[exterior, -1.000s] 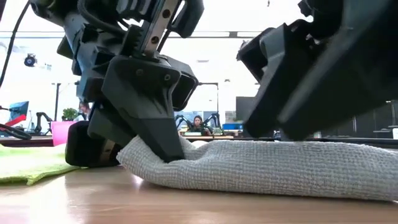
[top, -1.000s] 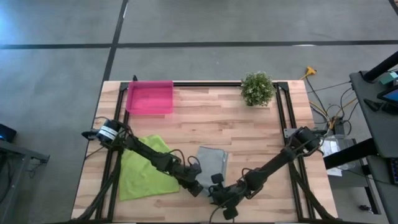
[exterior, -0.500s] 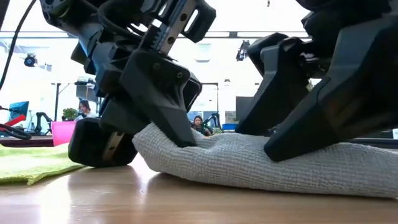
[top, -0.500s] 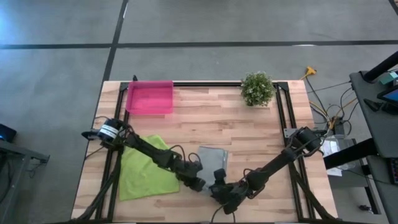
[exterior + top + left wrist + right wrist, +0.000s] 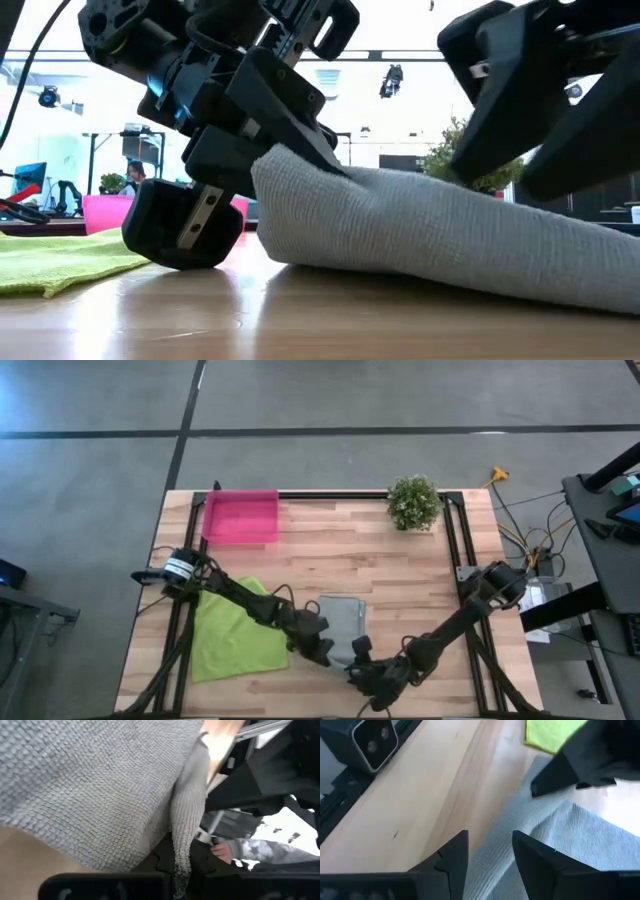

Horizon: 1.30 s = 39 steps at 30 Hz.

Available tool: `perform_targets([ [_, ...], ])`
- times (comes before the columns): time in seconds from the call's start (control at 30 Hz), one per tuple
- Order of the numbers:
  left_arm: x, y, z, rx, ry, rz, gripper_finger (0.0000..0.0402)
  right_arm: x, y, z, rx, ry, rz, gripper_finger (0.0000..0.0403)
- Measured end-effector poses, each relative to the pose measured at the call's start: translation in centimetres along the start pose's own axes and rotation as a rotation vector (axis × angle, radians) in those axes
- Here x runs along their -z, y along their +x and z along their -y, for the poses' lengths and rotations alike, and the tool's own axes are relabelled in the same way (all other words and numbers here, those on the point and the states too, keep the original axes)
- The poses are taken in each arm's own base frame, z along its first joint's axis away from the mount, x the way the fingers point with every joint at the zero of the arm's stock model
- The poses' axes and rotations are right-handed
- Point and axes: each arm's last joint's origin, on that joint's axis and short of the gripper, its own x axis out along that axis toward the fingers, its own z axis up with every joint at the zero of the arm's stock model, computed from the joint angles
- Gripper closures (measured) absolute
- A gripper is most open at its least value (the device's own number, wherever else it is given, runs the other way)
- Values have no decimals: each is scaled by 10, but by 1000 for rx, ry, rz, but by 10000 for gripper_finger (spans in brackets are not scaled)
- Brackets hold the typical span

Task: Roll microfiber towels into tight, uniform cylinder then place into a basket
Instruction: Roll the blue microfiber cloth

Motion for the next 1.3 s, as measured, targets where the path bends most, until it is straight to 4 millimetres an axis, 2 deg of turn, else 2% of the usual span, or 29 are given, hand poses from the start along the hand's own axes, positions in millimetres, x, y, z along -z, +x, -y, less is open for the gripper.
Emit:
perform_targets([
  [0.23, -1, -10, -10, 133, -72, 18, 401, 1, -5, -3, 32, -5, 12, 243],
  [0.73, 1, -12, -12, 174, -147, 1, 401, 15, 20, 3, 222, 17, 3, 238],
  [0.97, 1, -13, -12, 181, -163, 3, 401, 13, 22, 6, 220, 90, 21, 241],
  [1.17, 1, -13, -13, 181, -158, 12, 401, 6, 14, -8, 156, 109, 53, 241],
  [1.3, 1, -13, -14, 180, -135, 27, 401, 13, 19, -10, 150, 141, 29, 241],
])
